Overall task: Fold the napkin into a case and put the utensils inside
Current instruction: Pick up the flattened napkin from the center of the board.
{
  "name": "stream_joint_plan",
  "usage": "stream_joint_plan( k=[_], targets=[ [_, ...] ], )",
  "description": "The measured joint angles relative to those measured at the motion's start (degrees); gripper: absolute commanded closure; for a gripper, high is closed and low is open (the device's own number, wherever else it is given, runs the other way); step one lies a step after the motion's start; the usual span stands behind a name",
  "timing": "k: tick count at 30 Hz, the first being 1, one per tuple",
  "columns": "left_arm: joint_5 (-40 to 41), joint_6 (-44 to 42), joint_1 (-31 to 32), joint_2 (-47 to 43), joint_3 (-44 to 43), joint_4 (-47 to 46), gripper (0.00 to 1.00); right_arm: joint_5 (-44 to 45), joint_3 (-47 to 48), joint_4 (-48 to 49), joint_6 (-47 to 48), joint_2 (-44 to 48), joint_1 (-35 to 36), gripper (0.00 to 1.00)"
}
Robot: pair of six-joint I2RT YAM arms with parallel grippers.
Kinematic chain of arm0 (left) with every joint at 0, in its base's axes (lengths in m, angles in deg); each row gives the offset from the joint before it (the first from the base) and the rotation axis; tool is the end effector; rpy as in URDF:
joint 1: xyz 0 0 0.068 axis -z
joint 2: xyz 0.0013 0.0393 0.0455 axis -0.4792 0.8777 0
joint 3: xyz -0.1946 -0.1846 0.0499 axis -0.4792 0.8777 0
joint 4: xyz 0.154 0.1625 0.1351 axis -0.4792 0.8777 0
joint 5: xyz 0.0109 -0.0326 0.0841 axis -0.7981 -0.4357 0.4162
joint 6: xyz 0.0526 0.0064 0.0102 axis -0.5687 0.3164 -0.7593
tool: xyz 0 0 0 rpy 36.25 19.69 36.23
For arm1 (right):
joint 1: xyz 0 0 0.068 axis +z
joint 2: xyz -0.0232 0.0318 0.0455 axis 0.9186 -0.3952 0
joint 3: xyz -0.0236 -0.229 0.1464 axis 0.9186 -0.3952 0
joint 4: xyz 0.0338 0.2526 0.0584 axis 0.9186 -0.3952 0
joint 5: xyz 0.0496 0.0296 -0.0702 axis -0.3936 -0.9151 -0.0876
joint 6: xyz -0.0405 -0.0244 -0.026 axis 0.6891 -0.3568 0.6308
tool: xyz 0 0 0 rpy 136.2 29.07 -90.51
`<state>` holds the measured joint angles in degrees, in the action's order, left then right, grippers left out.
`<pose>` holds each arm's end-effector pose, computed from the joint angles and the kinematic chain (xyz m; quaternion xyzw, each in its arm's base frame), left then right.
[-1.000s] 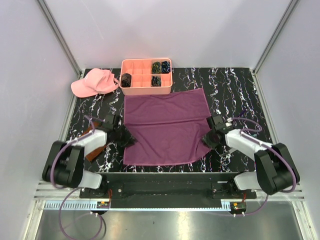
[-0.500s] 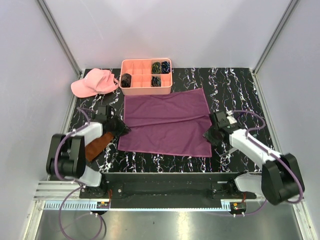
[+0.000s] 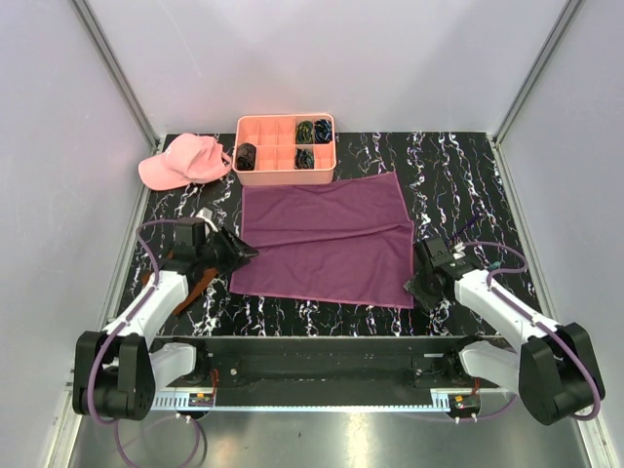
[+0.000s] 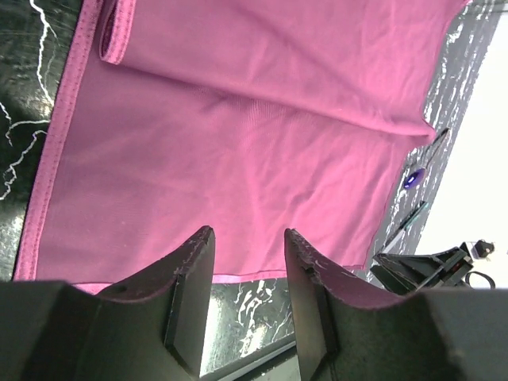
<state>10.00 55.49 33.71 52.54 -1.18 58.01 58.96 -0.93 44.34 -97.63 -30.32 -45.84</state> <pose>0.2151 -0.0332 0.1935 -0.2478 0.8702 -0.3355 0.2624 0.1684 0.0588 0.1695 0.3831 0.9075 0.0554 0.1632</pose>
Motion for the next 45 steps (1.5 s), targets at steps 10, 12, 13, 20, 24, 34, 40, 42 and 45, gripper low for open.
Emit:
stream_joint_plan(
  k=[10,12,13,20,24,34,40,42,45],
  targets=[
    [0.0,0.1,0.0,-1.9,0.2,4.5,0.49,0.2,0.3,-3.5,-5.0,-4.0,0.0,0.53],
    [0.3,0.1,0.0,-2.8,0.2,5.8,0.48,0.2,0.7,-4.0,-5.6,-5.0,0.0,0.53],
    [0.4,0.1,0.0,-3.3,0.2,6.2,0.48,0.2,1.2,-4.2,-5.8,-5.6,0.0,0.53],
    [0.7,0.7,0.0,-5.4,-0.2,7.3,0.46,-1.9,2.4,-1.5,-9.0,-9.2,-0.1,0.63],
    [0.9,0.8,0.0,-6.1,-0.2,8.5,0.44,-3.9,1.9,1.5,-11.9,-9.3,-0.1,0.73],
    [9.7,2.2,0.1,-4.5,0.9,14.2,0.57,-3.7,-0.9,4.8,-13.2,-6.1,-0.1,1.0],
    [15.6,2.6,0.3,-0.7,2.7,17.8,0.56,-0.5,-1.2,4.4,-8.4,-0.6,-0.2,1.0],
    [18.3,2.6,0.5,-0.8,2.7,18.8,0.55,0.5,-1.2,4.4,-7.3,1.8,-0.2,1.0],
    [21.4,2.6,0.8,-0.7,2.7,19.2,0.57,1.4,-1.2,4.4,-6.3,3.6,-0.2,1.0]
  ],
)
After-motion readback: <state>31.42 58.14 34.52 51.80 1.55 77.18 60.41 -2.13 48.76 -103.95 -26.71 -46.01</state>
